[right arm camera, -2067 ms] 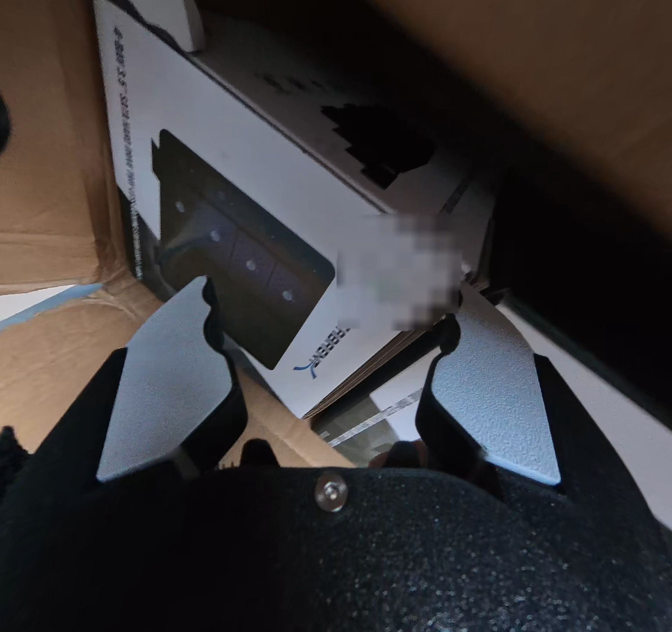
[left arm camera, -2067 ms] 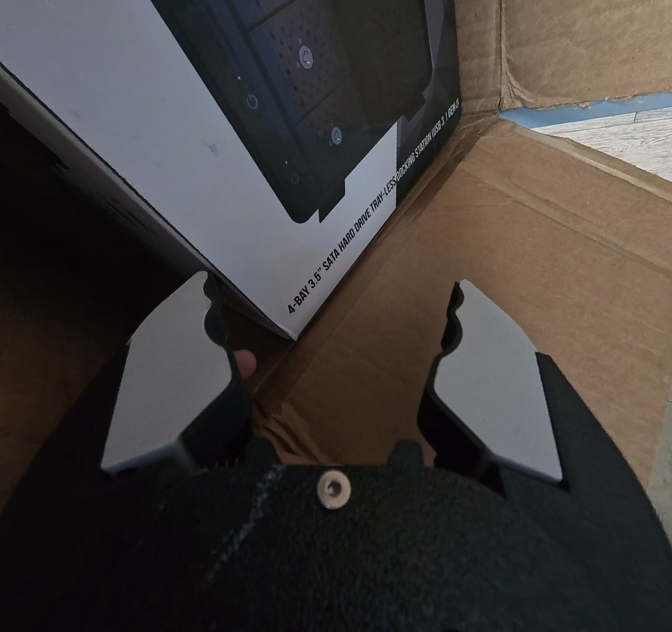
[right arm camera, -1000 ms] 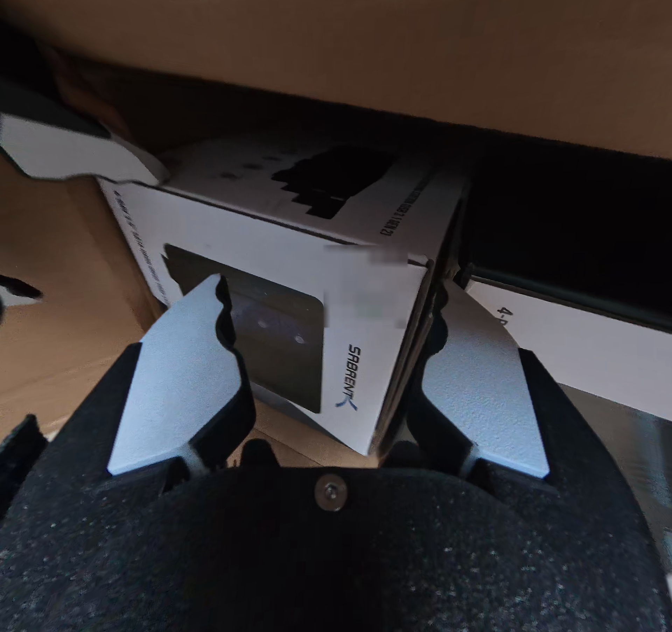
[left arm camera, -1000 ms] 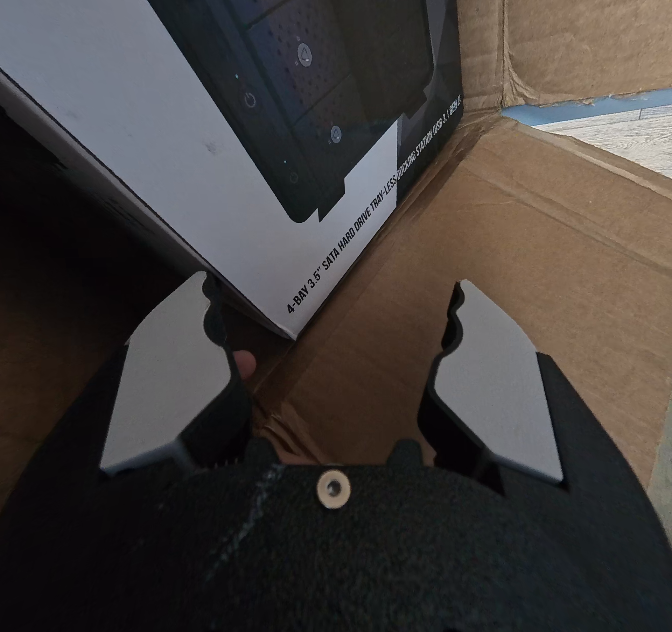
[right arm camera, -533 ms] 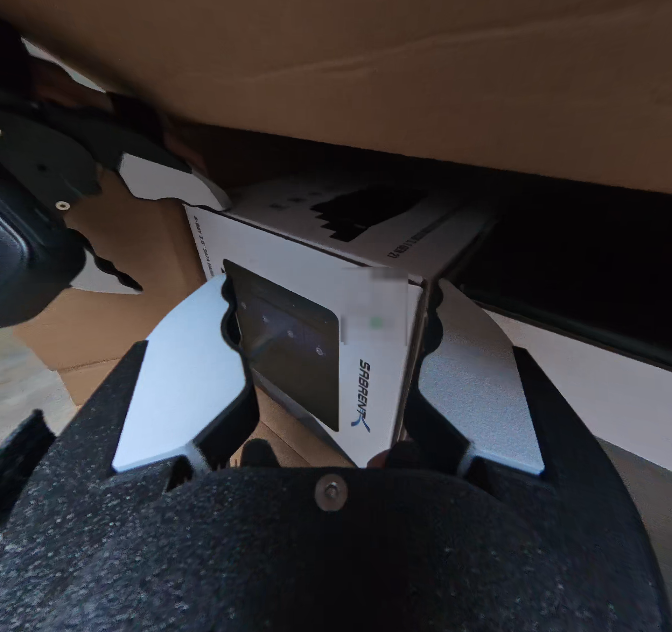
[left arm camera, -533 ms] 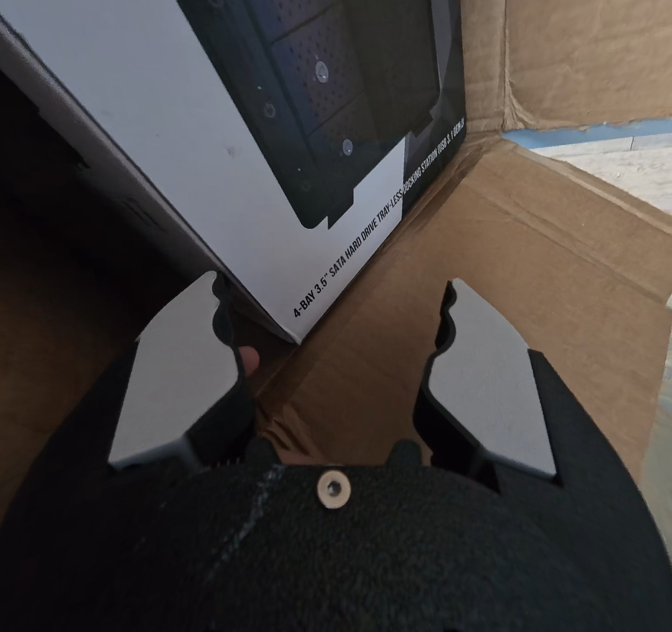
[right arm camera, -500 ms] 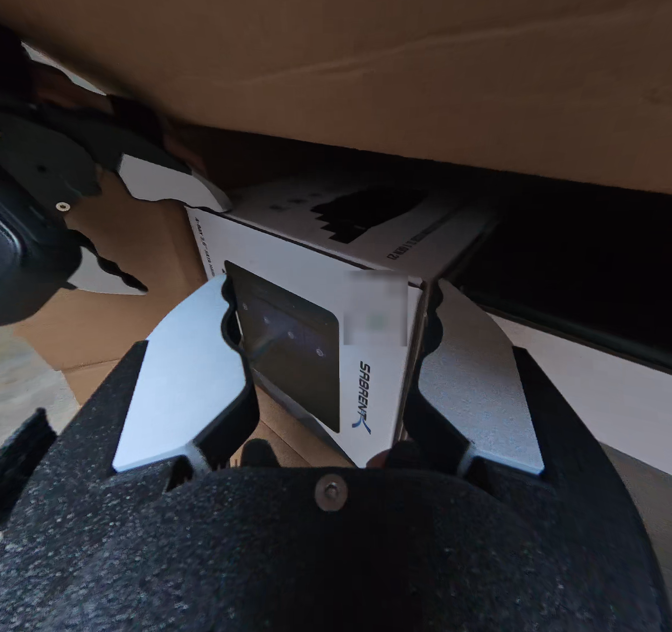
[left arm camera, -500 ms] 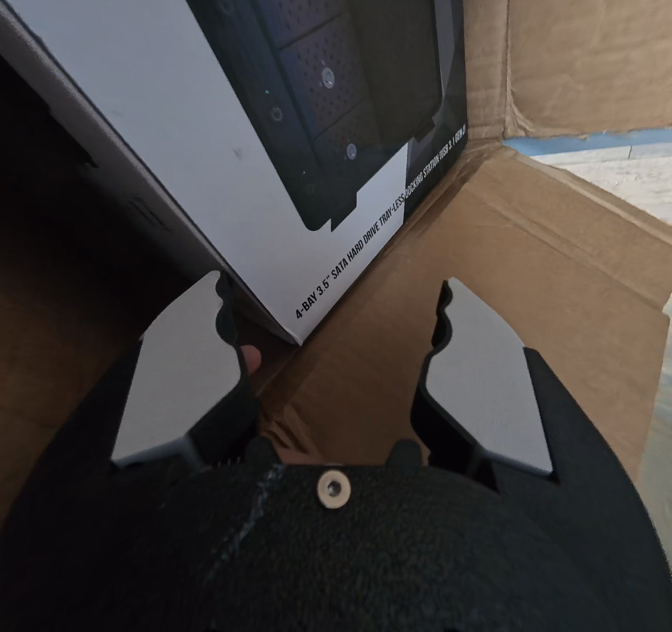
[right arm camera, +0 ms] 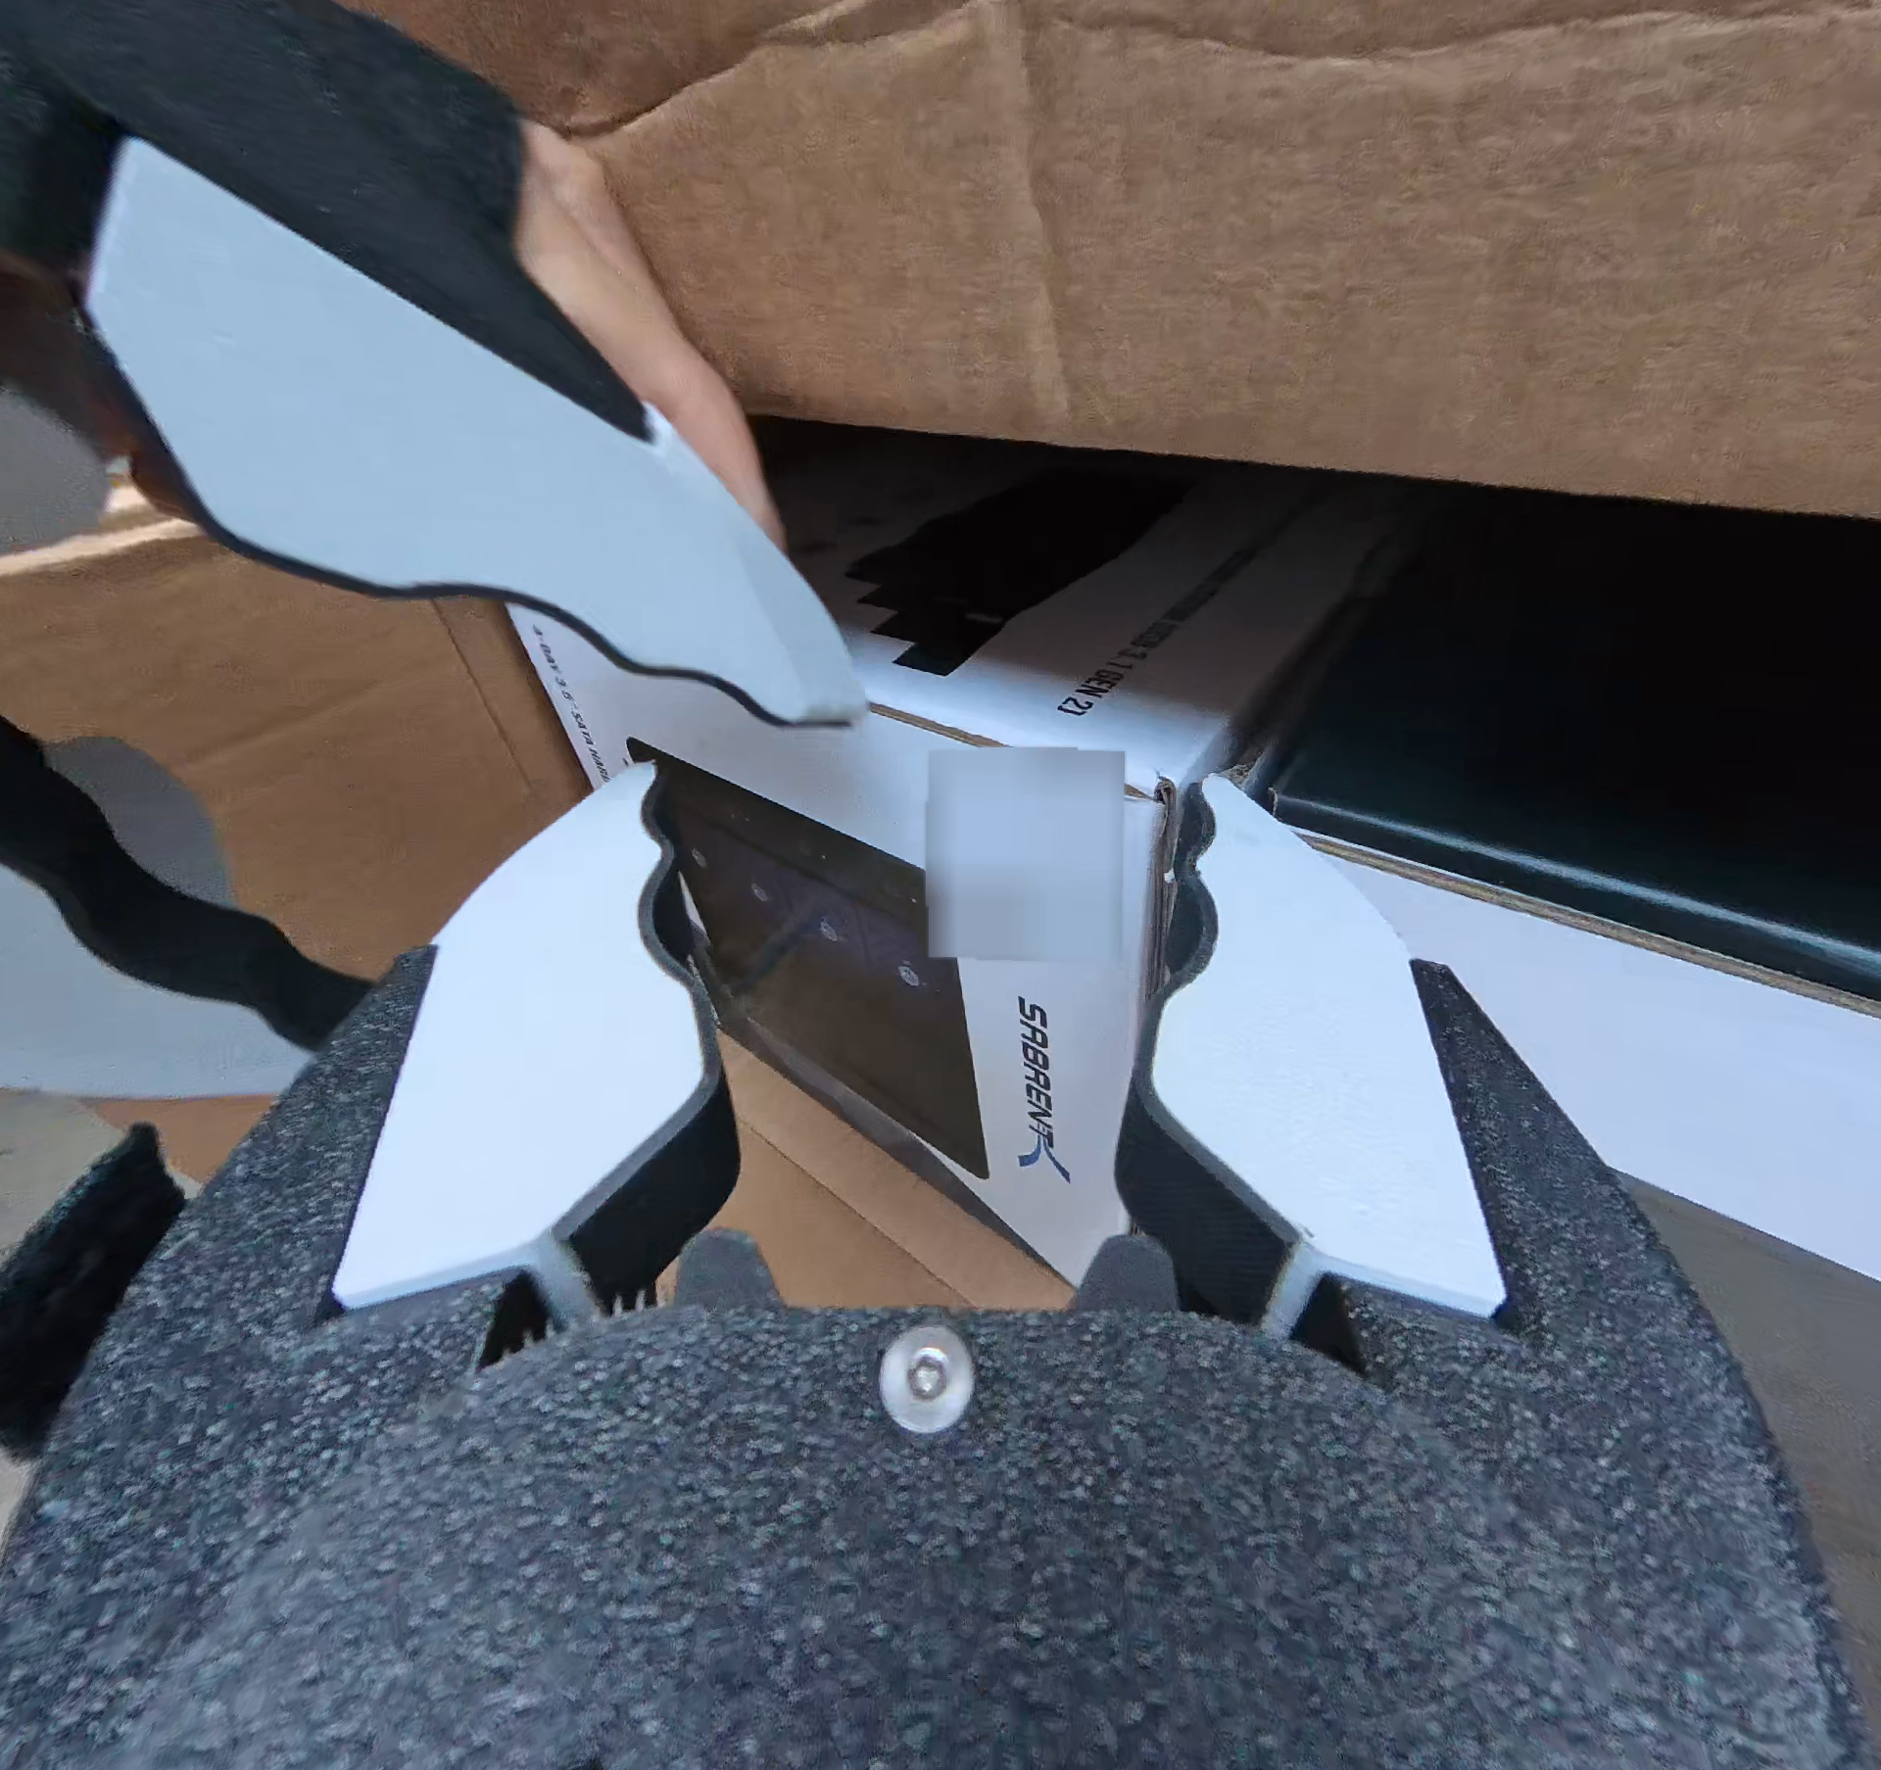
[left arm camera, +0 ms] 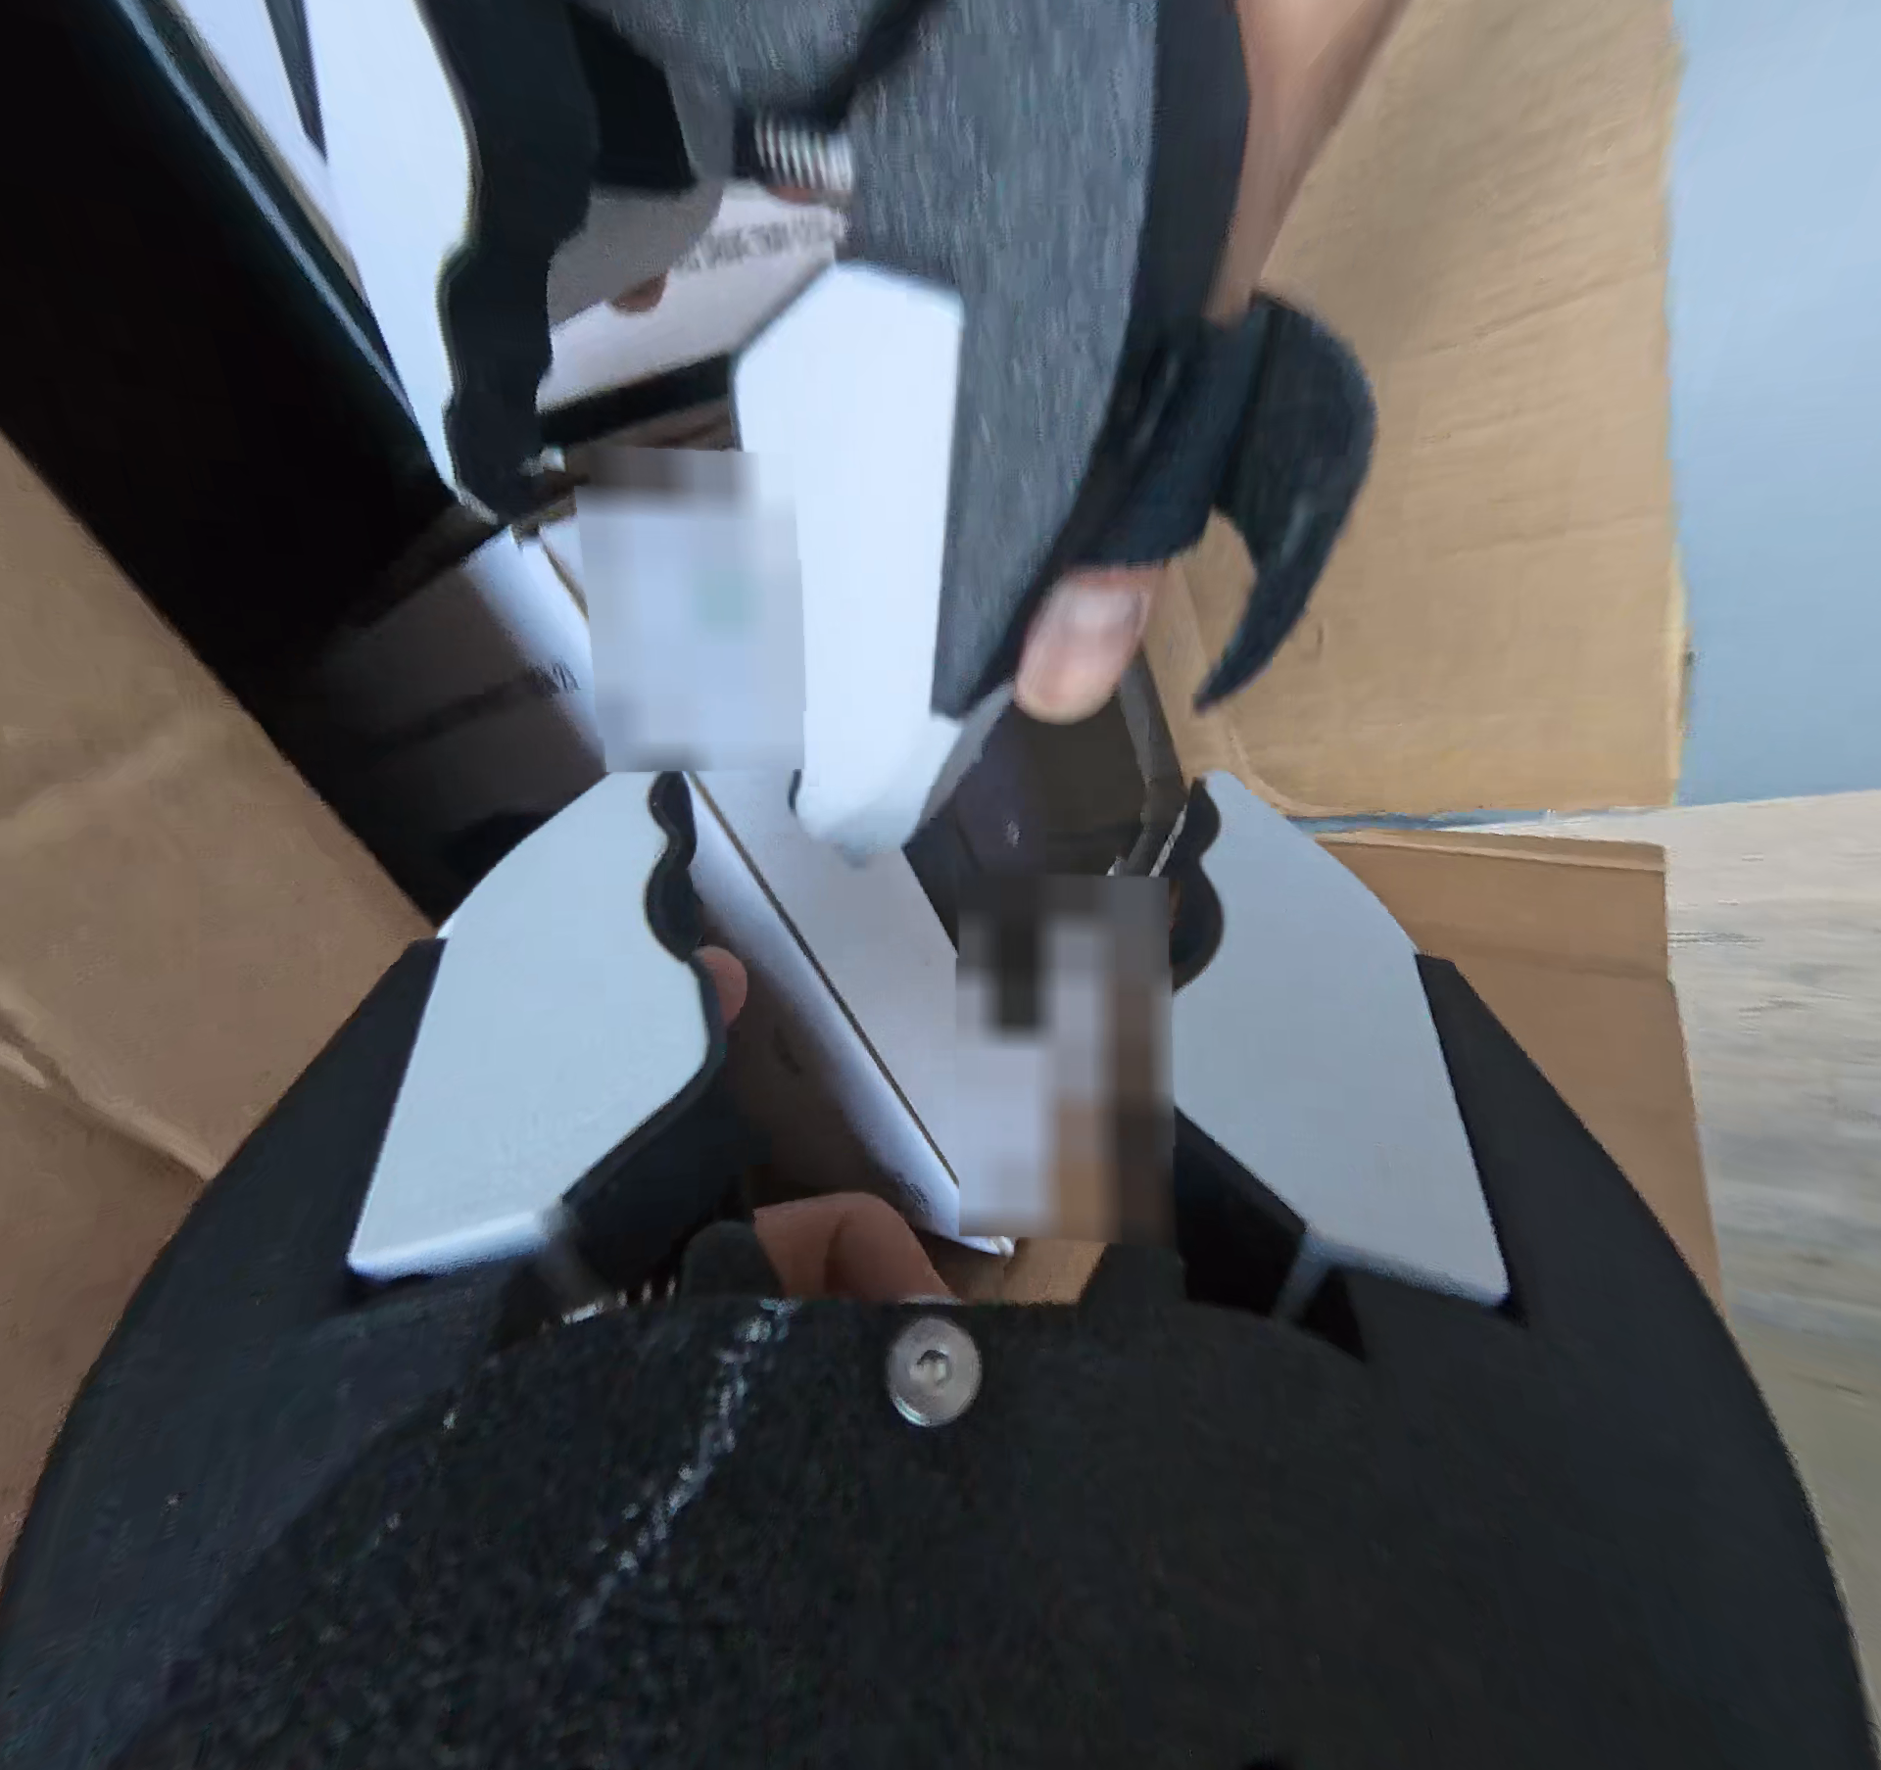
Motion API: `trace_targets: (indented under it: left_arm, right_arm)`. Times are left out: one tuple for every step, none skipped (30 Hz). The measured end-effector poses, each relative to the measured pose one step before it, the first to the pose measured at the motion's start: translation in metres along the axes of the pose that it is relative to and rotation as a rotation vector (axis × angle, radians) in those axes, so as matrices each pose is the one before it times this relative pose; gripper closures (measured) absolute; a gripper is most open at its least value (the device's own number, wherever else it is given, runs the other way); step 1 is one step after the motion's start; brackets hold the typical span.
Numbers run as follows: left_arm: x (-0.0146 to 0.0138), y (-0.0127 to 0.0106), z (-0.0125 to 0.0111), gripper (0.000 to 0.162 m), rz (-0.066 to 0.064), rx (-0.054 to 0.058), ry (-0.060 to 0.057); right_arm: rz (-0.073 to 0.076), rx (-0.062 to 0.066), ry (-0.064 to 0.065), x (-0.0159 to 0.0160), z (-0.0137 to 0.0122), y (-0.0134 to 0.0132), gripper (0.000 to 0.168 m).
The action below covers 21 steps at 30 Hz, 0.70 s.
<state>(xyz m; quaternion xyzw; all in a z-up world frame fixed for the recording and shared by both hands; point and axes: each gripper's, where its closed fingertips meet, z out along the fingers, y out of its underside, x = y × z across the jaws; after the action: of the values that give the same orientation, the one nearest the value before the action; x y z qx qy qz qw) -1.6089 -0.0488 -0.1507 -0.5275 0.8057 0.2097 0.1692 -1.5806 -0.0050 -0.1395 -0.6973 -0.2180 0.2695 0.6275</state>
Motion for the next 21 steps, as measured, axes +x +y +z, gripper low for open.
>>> trace_targets:
  left_arm:
    - [-0.00145, -0.00655, 0.00097, 0.071, 0.0106, 0.0112, 0.0144]
    - [-0.00325, -0.00515, 0.00059, 0.073, 0.0147, 0.0119, -0.0067]
    - [-0.00542, -0.00652, -0.00023, 0.078, 0.0125, 0.0325, -0.0322]
    - [-0.00103, -0.00351, 0.00007, 0.076, 0.0128, 0.0217, -0.0091]
    - [0.00015, -0.00063, 0.00087, 0.075, -0.0102, 0.0118, -0.0025]
    - [0.00057, -0.00061, 0.00098, 0.074, -0.0095, 0.0157, -0.0044]
    - [0.00141, 0.00195, 0.00039, 0.071, 0.0084, -0.0063, 0.0040]
    - [0.00162, 0.00173, -0.00053, 0.069, 0.0108, -0.0022, 0.0118]
    - [0.00010, -0.00108, -0.00111, 0.069, -0.0089, 0.0097, 0.0073]
    - [0.00051, -0.00160, -0.00119, 0.069, -0.0195, 0.0082, 0.0154]
    - [0.00092, -0.00168, -0.00107, 0.069, -0.0175, 0.0085, 0.0215]
    - [0.00031, -0.00128, -0.00088, 0.069, -0.0110, 0.0041, 0.0181]
    - [0.00031, -0.00116, -0.00081, 0.070, -0.0100, 0.0011, 0.0151]
    - [0.00019, -0.00084, -0.00057, 0.070, -0.0065, 0.0041, 0.0110]
    - [-0.00028, -0.00004, -0.00053, 0.072, -0.0002, 0.0042, 0.0037]
    - [-0.00034, 0.00074, -0.00054, 0.073, 0.0078, -0.0027, -0.0022]
    - [0.00050, 0.00138, 0.00004, 0.073, 0.0131, -0.0076, 0.0007]
    - [0.00101, 0.00129, 0.00036, 0.072, 0.0113, -0.0086, 0.0028]
    - [0.00057, 0.00100, 0.00034, 0.072, 0.0089, -0.0075, 0.0019]
    - [0.00050, 0.00011, 0.00014, 0.072, 0.0008, -0.0013, 0.0045]
    - [0.00066, -0.00054, -0.00026, 0.071, -0.0061, 0.0013, 0.0075]
  right_arm:
    - [-0.0081, -0.0033, 0.0036, 0.00088, -0.00012, 0.00034, 0.079]
    - [-0.0388, -0.0055, 0.0123, 0.00110, 0.00031, 0.00199, 0.079]
    - [-0.0554, -0.0083, 0.0135, 0.00007, 0.00055, 0.00314, 0.077]
    - [-0.0464, -0.0070, 0.0118, -0.00043, 0.00055, 0.00239, 0.076]
    - [-0.0312, -0.0026, 0.0145, 0.00056, 0.00052, 0.00163, 0.076]
    - [-0.0246, 0.0018, 0.0088, 0.00023, 0.00058, 0.00118, 0.076]
    - [-0.0206, 0.0064, 0.0024, -0.00049, 0.00056, 0.00092, 0.075]
    - [-0.0157, 0.0097, 0.0002, -0.00054, 0.00018, 0.00078, 0.074]
    - [-0.0112, 0.0083, 0.0009, -0.00007, -0.00010, 0.00054, 0.075]
    - [-0.0054, 0.0029, -0.0043, -0.00087, -0.00005, 0.00014, 0.072]
    - [0.0018, -0.0006, -0.0161, -0.00282, -0.00009, -0.00022, 0.065]
    - [0.0013, 0.0001, -0.0131, -0.00278, 0.00002, -0.00017, 0.062]
    - [0.0028, 0.0032, -0.0120, -0.00231, 0.00002, -0.00039, 0.058]
    - [0.0189, 0.0084, -0.0125, -0.00097, -0.00042, -0.00135, 0.058]
    - [0.0295, 0.0134, -0.0072, 0.00134, -0.00105, -0.00211, 0.062]
    - [0.0256, 0.0132, -0.0057, 0.00159, -0.00093, -0.00184, 0.064]
    - [0.0170, 0.0100, -0.0066, 0.00035, -0.00063, -0.00109, 0.064]
    - [0.0054, 0.0062, -0.0032, -0.00007, -0.00035, -0.00025, 0.064]
    - [-0.0070, 0.0020, 0.0001, -0.00022, -0.00002, 0.00040, 0.064]
    - [-0.0121, 0.0003, 0.0000, -0.00031, -0.00017, 0.00070, 0.063]
    - [-0.0094, 0.0020, 0.0004, -0.00017, -0.00031, 0.00049, 0.064]
